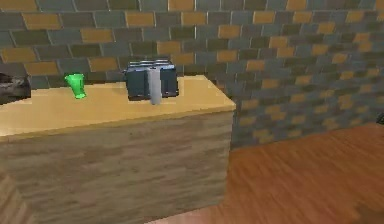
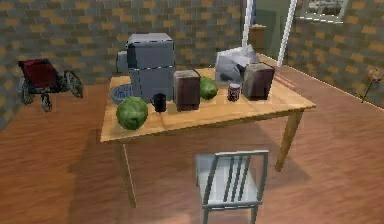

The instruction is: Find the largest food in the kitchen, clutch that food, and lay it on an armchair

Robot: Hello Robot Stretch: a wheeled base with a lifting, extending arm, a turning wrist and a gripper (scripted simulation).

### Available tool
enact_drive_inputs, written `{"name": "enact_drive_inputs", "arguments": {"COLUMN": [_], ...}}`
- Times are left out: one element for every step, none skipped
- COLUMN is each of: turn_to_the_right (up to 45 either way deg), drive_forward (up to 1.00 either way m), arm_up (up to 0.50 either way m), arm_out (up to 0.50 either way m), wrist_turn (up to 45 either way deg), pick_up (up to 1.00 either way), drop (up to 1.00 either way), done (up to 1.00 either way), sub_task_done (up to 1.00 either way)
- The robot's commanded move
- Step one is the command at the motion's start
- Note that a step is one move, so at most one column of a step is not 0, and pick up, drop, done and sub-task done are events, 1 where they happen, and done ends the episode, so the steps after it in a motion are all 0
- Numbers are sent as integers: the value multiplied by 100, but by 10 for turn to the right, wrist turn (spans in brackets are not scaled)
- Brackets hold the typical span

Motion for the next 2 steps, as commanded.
{"name": "enact_drive_inputs", "arguments": {"turn_to_the_right": [0, 450], "drive_forward": [20, 0], "arm_up": [0, 0], "arm_out": [0, 0], "wrist_turn": [0, 0], "pick_up": [0, 0], "drop": [0, 0], "done": [0, 0], "sub_task_done": [0, 0]}}
